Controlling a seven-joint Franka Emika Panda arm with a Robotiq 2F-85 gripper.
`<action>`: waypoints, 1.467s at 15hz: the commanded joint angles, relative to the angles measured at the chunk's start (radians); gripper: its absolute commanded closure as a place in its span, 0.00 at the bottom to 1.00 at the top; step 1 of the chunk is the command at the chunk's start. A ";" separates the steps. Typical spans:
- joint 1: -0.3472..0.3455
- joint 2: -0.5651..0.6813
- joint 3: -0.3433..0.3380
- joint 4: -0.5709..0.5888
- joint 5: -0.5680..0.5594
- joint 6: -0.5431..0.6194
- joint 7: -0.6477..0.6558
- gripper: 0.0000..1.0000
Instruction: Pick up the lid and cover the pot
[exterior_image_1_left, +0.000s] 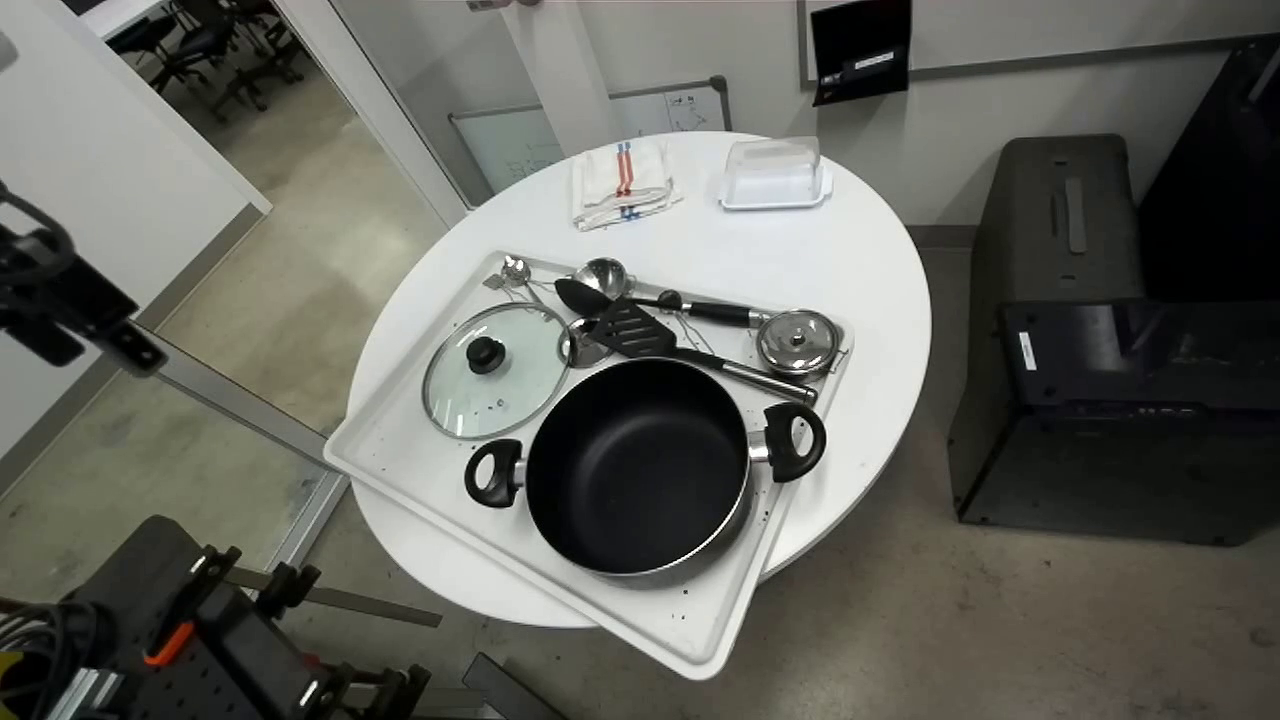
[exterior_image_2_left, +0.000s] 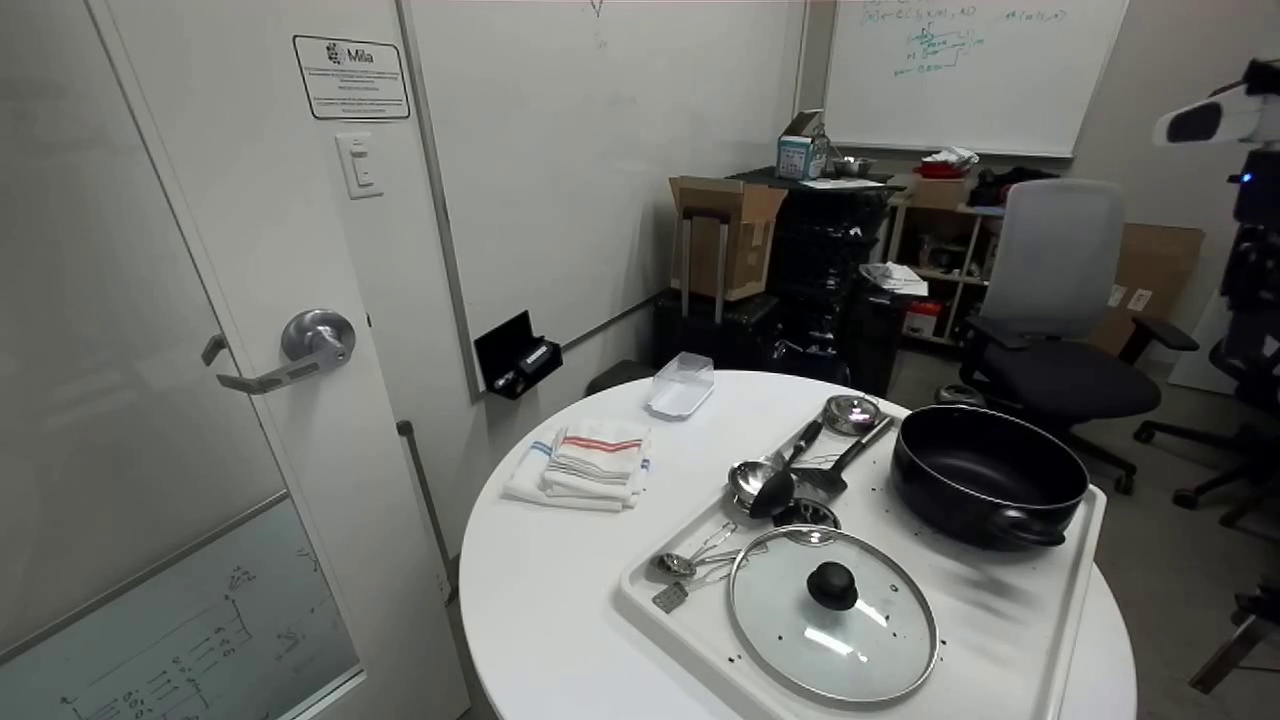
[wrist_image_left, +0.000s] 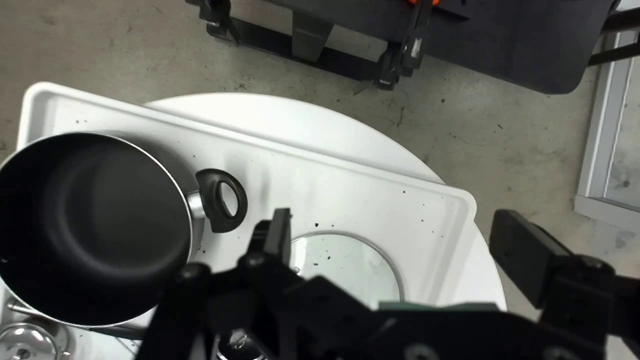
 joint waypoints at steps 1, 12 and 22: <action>0.020 0.184 0.012 0.053 0.057 0.176 -0.042 0.00; -0.014 0.750 0.095 0.330 0.076 0.530 -0.023 0.00; 0.027 1.122 0.051 0.604 -0.072 0.728 0.068 0.00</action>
